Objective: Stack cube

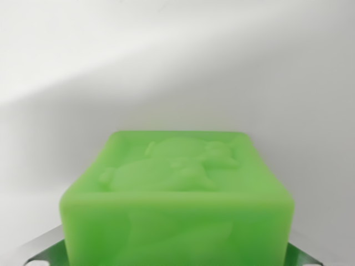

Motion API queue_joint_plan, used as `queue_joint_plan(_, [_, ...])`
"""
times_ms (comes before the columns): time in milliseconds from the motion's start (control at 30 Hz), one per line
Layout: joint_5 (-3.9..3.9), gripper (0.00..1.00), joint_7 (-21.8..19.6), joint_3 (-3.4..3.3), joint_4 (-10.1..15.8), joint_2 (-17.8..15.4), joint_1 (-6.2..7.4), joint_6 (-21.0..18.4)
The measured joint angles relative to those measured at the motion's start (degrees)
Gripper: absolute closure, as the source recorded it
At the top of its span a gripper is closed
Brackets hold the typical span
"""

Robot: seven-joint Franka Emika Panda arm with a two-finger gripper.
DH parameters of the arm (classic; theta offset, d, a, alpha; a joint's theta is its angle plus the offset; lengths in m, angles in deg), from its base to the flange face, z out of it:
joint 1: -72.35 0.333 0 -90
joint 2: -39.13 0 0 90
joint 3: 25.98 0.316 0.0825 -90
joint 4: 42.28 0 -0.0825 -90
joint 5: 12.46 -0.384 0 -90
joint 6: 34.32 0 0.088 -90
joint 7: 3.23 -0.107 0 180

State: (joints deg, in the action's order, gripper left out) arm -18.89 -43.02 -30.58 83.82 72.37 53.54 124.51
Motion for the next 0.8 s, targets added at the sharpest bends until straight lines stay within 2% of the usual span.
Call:
queue_joint_plan(500, [0.0, 1.0, -0.01, -0.01, 0.04, -0.2, 0.01, -0.12])
queue_joint_plan(800, [0.01, 1.0, -0.05, -0.17, 0.45, -1.74, 0.12, -1.11])
